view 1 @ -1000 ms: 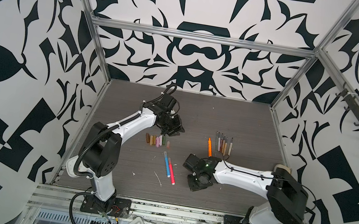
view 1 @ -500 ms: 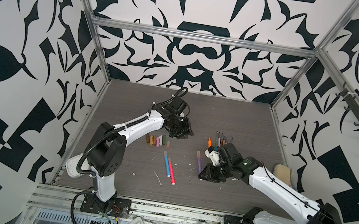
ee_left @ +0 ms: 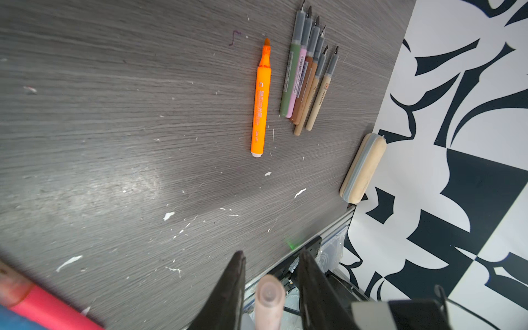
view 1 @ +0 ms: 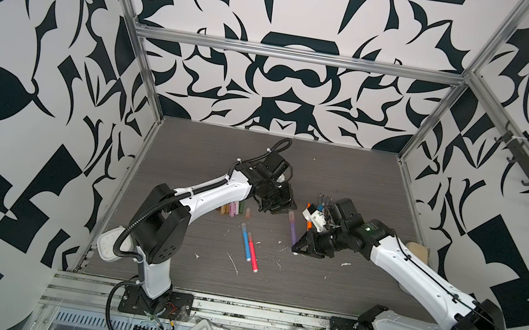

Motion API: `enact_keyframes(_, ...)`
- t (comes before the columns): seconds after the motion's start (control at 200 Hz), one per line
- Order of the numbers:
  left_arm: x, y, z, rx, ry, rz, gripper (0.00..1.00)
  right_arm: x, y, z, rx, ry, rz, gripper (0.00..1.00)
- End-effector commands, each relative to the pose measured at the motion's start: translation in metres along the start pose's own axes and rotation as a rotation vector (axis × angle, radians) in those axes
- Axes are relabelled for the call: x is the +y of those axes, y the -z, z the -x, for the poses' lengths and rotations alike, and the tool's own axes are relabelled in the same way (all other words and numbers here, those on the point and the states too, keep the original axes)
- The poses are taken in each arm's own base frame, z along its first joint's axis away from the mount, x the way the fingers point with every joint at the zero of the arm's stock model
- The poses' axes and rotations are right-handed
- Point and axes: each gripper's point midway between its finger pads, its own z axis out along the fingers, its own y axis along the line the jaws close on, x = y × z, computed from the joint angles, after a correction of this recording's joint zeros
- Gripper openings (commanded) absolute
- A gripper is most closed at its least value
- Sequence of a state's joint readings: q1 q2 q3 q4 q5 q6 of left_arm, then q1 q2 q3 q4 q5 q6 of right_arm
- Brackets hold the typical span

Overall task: Open the pen caps
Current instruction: 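Raise the purple marker toward the left gripper while the left gripper grips its cap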

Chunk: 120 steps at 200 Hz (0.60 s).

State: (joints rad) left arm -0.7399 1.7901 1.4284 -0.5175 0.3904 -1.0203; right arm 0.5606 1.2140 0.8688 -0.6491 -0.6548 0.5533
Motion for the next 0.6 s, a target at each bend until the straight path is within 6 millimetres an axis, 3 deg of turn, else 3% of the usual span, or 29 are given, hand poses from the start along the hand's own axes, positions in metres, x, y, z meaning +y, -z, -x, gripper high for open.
enact_keyframes(0.0, 0.0037, -0.0088, -0.0056, 0.019, 0.007, 0.004, 0.35, 0.0089, 0.0102, 0.0098, -0.022, -0.018, 0.019, 0.00)
enact_keyframes(0.595, -0.0048, -0.0174, -0.0084, 0.073, -0.013, -0.020, 0.32, 0.0102, 0.0112, 0.0180, -0.030, -0.056, 0.047, 0.00)
